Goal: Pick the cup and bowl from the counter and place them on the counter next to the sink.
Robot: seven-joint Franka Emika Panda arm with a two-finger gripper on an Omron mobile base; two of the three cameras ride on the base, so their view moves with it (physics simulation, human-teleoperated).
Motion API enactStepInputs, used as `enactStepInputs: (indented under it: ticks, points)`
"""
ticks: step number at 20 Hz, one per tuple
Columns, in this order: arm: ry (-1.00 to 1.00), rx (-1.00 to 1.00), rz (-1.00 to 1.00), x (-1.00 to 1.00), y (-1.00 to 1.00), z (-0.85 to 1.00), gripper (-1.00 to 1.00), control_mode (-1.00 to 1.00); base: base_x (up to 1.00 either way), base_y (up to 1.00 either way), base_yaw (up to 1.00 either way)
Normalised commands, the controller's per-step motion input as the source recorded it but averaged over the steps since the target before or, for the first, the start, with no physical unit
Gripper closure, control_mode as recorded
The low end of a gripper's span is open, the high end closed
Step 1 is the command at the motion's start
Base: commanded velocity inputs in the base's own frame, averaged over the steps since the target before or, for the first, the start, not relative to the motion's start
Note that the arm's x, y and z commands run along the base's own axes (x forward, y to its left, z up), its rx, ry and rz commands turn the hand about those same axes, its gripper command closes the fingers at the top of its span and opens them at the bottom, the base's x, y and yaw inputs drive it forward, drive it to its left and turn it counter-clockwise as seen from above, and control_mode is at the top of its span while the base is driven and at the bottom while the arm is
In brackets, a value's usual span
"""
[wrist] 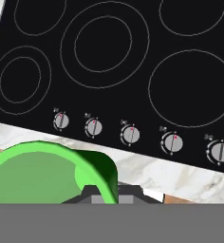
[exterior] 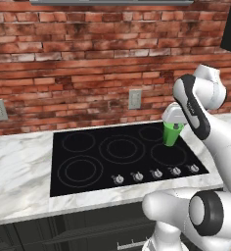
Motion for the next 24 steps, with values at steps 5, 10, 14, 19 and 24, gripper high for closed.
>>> enactStepInputs:
  ticks: [5,10,14,19,24]
  points:
    - [0.0,0.0,0.0,0.0,0.0,0.0,1.0,1.0,-0.71,0.01,0.0]
    - [0.0,0.0,0.0,0.0,0.0,0.0,1.0,1.0,-0.73,0.05,0.03]
    - [0.0,0.0,0.0,0.0,0.0,0.0,1.0,1.0,0.06,0.0,0.64]
    - [0.0,0.0,0.0,0.0,0.0,0.0,1.0,1.0,0.01,0.0,1.0]
    - [0.0,0.0,0.0,0.0,0.0,0.0,1.0,1.0,0.0,0.0,1.0]
